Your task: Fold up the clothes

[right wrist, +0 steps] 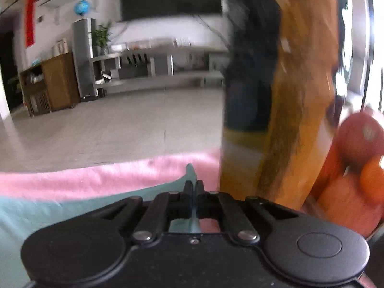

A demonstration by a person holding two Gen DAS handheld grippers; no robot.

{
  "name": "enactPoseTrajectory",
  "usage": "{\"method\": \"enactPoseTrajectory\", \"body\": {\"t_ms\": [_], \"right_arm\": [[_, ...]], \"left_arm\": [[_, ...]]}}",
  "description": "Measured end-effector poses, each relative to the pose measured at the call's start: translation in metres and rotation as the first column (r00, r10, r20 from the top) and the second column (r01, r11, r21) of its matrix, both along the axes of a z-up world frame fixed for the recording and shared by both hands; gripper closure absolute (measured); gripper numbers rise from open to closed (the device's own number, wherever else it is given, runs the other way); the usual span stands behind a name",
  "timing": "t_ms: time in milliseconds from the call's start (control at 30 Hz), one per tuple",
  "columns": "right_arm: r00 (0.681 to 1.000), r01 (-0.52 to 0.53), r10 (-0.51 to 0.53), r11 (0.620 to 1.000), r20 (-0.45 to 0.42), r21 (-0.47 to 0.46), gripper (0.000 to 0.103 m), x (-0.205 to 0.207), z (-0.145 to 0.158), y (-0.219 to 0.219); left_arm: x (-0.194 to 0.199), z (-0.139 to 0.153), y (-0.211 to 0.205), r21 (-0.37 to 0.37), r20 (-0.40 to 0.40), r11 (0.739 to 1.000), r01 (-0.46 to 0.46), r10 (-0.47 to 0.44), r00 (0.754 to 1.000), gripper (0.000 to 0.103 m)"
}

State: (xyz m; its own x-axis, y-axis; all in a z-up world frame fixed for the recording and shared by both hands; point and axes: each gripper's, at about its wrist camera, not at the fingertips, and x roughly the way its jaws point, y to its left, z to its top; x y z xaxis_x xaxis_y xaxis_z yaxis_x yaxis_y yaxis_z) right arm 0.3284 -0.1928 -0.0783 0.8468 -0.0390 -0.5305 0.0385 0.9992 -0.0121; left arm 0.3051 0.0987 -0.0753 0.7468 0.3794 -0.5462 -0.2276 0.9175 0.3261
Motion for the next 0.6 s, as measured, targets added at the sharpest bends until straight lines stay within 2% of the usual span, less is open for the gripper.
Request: {"method": "enactPoseTrajectory", "body": {"t_ms": [100,200,233,300,400,533,600], "right_arm": [[1.0,-0.009,0.008,0.996,-0.016,-0.092,0.101,0.002,-0.009,0.01],[0.997,-0.005,-0.005,0.992,-0.077,-0.128,0.1,0.008,-0.021,0.013],[0.994,-0.008,-0.007,0.991,-0.108,-0.136,0.099,0.011,-0.025,0.013],[0.994,-0.011,-0.008,0.984,-0.109,-0.177,0.093,0.009,-0.023,0.018],[0.993,-0.014,0.001,0.994,-0.121,-0.106,0.087,-0.005,-0.001,0.013],[0.989,-0.012,0.018,0.999,-0.144,0.045,0.076,-0.047,0.052,-0.009],[0.987,-0.011,0.034,0.99,-0.158,0.143,0.074,-0.079,0.079,-0.023]], "left_arm": [[0.01,-0.016,-0.005,0.056,-0.042,0.998,-0.023,0.026,0.999,0.1],[0.016,-0.026,-0.006,0.112,-0.069,0.992,-0.058,0.066,0.995,0.093],[0.012,-0.019,-0.004,0.094,-0.073,0.993,-0.069,0.076,0.994,0.087],[0.004,-0.004,0.0,0.057,-0.083,0.994,-0.089,0.094,0.992,0.083],[-0.027,0.026,0.009,-0.02,-0.087,0.993,-0.113,0.111,0.99,0.079],[-0.09,0.057,0.015,-0.112,-0.119,0.988,-0.108,0.095,0.988,0.077],[-0.122,0.073,0.018,-0.158,-0.134,0.982,-0.107,0.086,0.987,0.076]]}}
